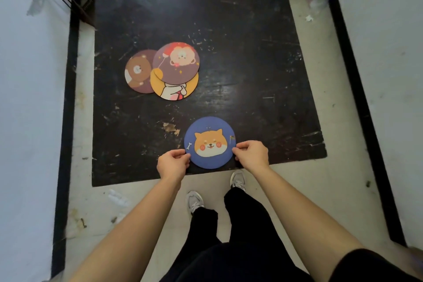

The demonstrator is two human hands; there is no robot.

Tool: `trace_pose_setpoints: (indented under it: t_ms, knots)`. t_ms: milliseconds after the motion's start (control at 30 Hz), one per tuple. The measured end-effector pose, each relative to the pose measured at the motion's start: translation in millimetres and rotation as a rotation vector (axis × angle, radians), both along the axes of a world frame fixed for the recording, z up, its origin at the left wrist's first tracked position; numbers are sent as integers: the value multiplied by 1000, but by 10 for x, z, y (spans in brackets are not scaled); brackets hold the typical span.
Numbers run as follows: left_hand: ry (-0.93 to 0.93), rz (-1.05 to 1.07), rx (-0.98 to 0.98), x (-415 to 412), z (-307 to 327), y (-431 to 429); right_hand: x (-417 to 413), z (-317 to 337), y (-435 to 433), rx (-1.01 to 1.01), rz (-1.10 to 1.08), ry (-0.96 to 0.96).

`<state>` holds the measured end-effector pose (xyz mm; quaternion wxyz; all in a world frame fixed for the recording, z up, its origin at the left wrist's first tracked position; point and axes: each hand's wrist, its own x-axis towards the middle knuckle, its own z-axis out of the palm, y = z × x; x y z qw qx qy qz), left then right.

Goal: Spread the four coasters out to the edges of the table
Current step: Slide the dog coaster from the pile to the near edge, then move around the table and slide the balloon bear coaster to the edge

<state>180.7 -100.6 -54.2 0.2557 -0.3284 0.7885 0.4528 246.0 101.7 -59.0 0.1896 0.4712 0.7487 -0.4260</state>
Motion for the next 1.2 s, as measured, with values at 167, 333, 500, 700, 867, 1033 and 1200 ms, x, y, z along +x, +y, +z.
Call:
trace_pose_setpoints:
  t_ms: [167,333,500,700,867,1033,1200]
  knots:
    - [41,-52,-54,1,-73,3,25,13,1,29,61,-14]
    - [60,-178,-106,-13,-52,-2,19,82,13,108,200,-52]
    - [301,-540,-299,-184,340,28,-123,456,129,295,316,38]
    - [922,-822,-458,-806,1547,167,-614,1586,470,714,370,519]
    - [1215,-811,-575,-1190,2610,433,-842,2591,760,1091,346,803]
    - [1367,-781,-607,-1136,3253,722,-771,3125,1138,1209,333,913]
    - [1393,-815,-685,-887,3423,1159,-571,3288,1690,1216,369,942]
